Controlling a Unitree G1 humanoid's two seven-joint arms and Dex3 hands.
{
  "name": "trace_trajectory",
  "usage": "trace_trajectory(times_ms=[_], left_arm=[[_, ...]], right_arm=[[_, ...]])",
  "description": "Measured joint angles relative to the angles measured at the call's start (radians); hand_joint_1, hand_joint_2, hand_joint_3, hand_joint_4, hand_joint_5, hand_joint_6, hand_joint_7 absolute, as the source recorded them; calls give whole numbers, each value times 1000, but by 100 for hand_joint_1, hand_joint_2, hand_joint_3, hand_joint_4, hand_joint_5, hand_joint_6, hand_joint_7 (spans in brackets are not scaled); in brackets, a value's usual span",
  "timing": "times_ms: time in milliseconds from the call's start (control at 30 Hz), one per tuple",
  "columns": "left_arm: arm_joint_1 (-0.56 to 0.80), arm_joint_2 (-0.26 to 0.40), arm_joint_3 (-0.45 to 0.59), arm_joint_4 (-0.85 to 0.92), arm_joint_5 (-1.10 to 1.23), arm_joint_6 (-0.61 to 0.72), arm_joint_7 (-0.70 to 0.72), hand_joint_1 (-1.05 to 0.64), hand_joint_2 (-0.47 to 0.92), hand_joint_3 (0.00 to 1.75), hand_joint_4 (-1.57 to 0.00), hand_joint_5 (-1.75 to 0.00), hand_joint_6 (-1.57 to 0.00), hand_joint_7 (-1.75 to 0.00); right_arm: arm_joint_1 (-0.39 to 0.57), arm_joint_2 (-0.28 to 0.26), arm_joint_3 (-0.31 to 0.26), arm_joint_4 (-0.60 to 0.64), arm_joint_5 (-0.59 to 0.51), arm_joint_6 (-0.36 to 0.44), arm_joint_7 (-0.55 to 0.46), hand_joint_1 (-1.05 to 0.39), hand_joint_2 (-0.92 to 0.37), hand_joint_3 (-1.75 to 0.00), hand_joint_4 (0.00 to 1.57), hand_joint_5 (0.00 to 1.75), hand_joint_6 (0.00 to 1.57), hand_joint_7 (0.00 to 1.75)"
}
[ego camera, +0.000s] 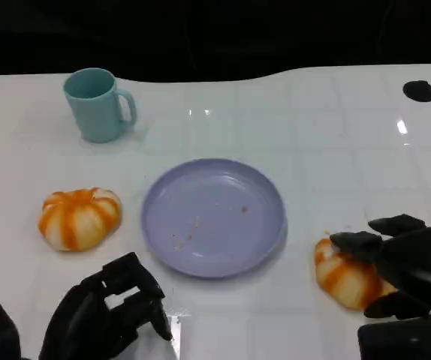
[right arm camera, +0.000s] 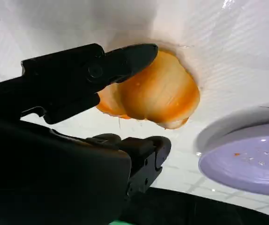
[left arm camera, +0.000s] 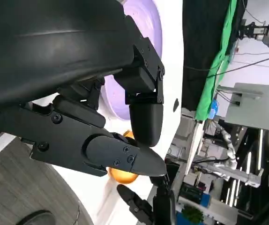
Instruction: Grasp the bread from the table and place it into the plate.
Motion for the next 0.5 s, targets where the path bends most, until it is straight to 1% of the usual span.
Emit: trace_trajectory(times_ms=[133, 333, 500], left_arm=[[9, 0, -1, -4, 0, 0, 0, -75, 92, 1, -69, -173, -69, -134], [12, 0, -6, -16, 3, 0, 5, -79, 91, 0, -70, -173, -70, -134], [12, 0, -10, -21, 3, 0, 5, -83, 89, 0, -70, -173, -69, -134]], right_arm=[[-25, 5, 25, 32, -1, 10, -17, -70, -92, -12, 14, 23, 30, 2], [-50, 16, 50, 53, 4, 37, -12, -68, -92, -12, 15, 23, 33, 3], [-59, 23, 60, 58, 23, 60, 11, -65, -92, -12, 23, 25, 41, 6]])
